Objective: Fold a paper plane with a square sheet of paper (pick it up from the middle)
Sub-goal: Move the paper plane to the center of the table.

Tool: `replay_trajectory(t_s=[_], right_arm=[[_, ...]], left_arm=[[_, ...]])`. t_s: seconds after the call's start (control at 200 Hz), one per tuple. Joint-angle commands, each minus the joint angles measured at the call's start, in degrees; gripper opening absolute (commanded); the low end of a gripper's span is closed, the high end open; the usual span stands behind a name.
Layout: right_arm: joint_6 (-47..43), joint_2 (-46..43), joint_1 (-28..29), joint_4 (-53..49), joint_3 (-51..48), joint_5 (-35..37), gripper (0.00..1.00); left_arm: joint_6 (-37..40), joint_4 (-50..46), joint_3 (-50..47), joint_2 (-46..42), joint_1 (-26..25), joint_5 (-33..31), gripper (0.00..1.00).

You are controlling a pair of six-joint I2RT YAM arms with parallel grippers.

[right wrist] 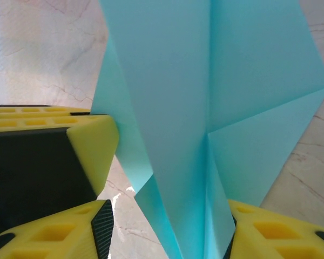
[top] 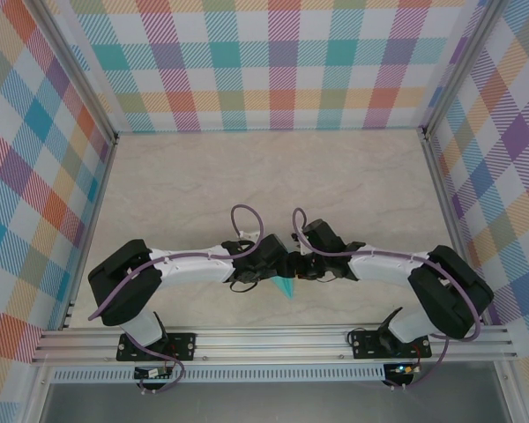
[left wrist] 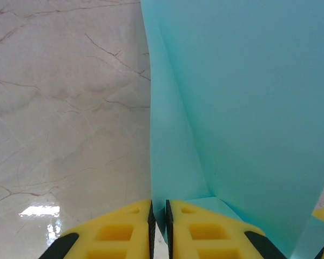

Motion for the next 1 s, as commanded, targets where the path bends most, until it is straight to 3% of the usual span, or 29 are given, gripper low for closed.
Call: replay_trajectory(t_s=[0.0, 0.295, 0.595, 0.995], right_arm=[[-1.7, 1.2, 0.8, -1.5, 2.0, 1.9, 0.53], [-1.5, 2.8, 1.1, -2.8, 3.3, 3.2, 0.46], [-2.2, 4.5, 3.1, -6.0, 5.2, 7.4, 0.46], [-2.5, 6.3, 4.7, -8.0, 6.9, 10.3, 0.35]], left_arm=[[-0.9, 0.4, -0.6, -1.8, 0.5, -0.3, 0.15], [-0.9, 0.7, -0.6, -2.0, 0.5, -0.3, 0.15], [-1.0, 1.1, -0.8, -2.3, 0.5, -0.1, 0.15], [-1.0, 0.8, -0.9, -2.4, 0.5, -0.2, 0.16]])
